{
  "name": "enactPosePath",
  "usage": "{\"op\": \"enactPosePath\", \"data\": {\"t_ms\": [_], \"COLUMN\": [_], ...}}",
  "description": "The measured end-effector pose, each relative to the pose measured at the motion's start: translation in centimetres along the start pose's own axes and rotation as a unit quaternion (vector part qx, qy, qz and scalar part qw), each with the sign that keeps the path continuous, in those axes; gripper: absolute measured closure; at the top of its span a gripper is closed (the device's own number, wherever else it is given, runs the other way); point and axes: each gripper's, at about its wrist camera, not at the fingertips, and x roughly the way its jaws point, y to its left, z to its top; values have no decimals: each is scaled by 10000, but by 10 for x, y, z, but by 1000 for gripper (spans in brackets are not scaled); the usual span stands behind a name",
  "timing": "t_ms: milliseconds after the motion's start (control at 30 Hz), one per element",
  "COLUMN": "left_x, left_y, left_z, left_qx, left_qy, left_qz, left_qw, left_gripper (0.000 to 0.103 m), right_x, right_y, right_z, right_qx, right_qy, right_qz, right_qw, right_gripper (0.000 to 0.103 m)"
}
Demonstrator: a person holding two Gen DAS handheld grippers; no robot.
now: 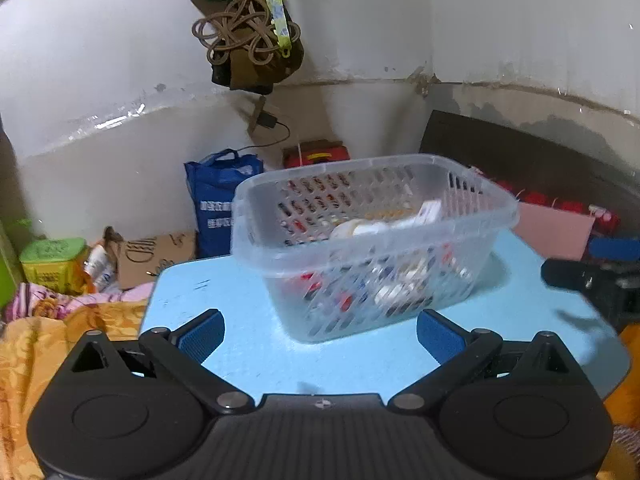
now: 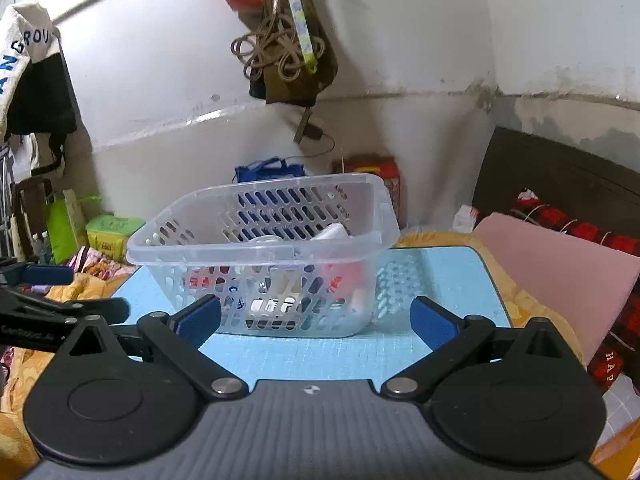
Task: Organize objects
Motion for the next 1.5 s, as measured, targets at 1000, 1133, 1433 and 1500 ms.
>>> {"op": "enactPosePath", "data": {"t_ms": [1000,1133,1433,1500], "left_x": [53,55,56,53], "left_y": [7,6,13,15], "left_z": [49,46,43,44], "left_qx": [-111,-77,-220,-265], "left_qy": [241,283,260,201], "left_qz": [272,284,275,229], "left_qw": [9993,9992,9990,9992], "left_gripper": [0,0,0,0], "right_x": [45,47,47,47], "right_y": [11,8,10,13], "right_z": [35,35,35,35], "right_qx": [64,176,148,89], "right_qy": [608,678,721,701], "right_qz": [-404,-364,-418,-451], "right_qw": [9973,9969,9964,9965], "right_gripper": [0,0,0,0]}}
